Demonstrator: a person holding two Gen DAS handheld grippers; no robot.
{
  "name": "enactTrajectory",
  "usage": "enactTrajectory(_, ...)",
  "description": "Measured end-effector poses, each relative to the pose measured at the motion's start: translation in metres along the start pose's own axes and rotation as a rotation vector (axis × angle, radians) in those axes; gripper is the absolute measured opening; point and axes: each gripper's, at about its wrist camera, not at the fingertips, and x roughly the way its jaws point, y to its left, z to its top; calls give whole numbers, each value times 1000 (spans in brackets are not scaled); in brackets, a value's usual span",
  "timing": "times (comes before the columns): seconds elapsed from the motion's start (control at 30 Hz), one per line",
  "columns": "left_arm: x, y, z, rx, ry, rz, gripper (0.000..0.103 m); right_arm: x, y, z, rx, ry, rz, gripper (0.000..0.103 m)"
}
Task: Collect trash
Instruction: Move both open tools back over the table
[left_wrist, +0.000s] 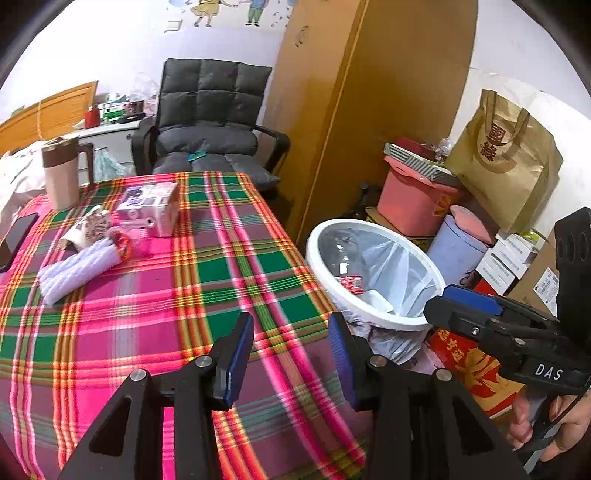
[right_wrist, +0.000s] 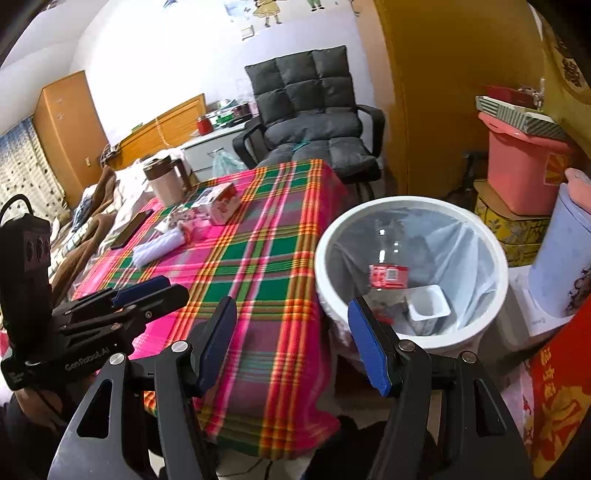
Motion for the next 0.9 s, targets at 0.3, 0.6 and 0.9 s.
enactTrajectory(0.3, -9, 26, -11, -46, -5, 44, 41, 7, 17, -4, -31, 19, 59, 64)
enactTrajectory(0.6, -15, 54, -18, -92, 2, 96, 41, 20, 36, -2, -61, 46, 105, 64)
enactTrajectory(0.9, -22, 89, -10, -120, -13, 159, 41, 32, 51, 11, -81, 53, 153, 64)
